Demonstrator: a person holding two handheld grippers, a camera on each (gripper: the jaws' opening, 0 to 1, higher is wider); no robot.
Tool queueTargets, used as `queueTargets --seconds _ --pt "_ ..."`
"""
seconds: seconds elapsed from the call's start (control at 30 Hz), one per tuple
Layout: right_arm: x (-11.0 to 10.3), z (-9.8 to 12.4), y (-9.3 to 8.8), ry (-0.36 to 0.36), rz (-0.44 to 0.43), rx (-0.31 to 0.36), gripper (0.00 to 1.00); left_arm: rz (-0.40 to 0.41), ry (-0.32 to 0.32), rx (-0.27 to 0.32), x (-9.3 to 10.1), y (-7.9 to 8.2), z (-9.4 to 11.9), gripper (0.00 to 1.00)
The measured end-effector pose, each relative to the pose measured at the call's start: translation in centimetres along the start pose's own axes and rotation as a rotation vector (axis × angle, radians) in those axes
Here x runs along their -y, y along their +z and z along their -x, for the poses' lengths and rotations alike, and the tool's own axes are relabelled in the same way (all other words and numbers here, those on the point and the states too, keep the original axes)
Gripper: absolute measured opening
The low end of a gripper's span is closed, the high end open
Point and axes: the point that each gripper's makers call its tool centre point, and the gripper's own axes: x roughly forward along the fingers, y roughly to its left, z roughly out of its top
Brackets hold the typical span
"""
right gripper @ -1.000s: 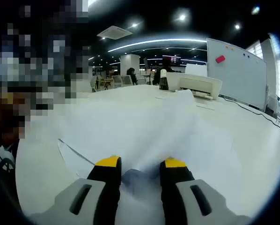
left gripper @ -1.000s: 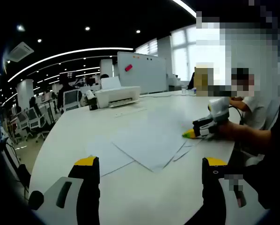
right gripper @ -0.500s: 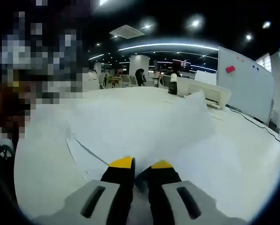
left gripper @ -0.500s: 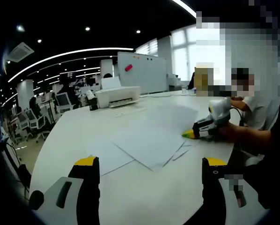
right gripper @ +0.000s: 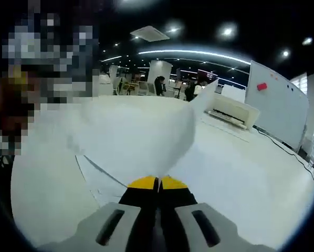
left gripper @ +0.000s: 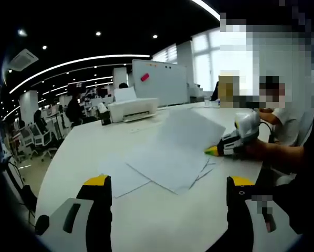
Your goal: Organize the stack of printing papers by aligning and flattening the scattered papers on the table
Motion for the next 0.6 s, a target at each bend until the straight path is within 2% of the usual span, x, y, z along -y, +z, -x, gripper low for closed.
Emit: queueTargets --seconds 0.2,0.3,0.6 --pt "0.1 0.1 0.0 -0.003 0.002 -0.011 0.00 -0.003 -0.004 -0.003 0.1 -0.1 -0.1 0.92" --pt "0.3 0.4 0.0 0.003 -0.030 -0.009 0.00 -0.003 -0.001 0.002 0.1 0.1 0.0 0.93" --pt "0.8 1.6 2.4 -0.033 -0.020 0.057 0.00 -0.005 0.008 0.003 -0.3 0.3 0.1 0.93"
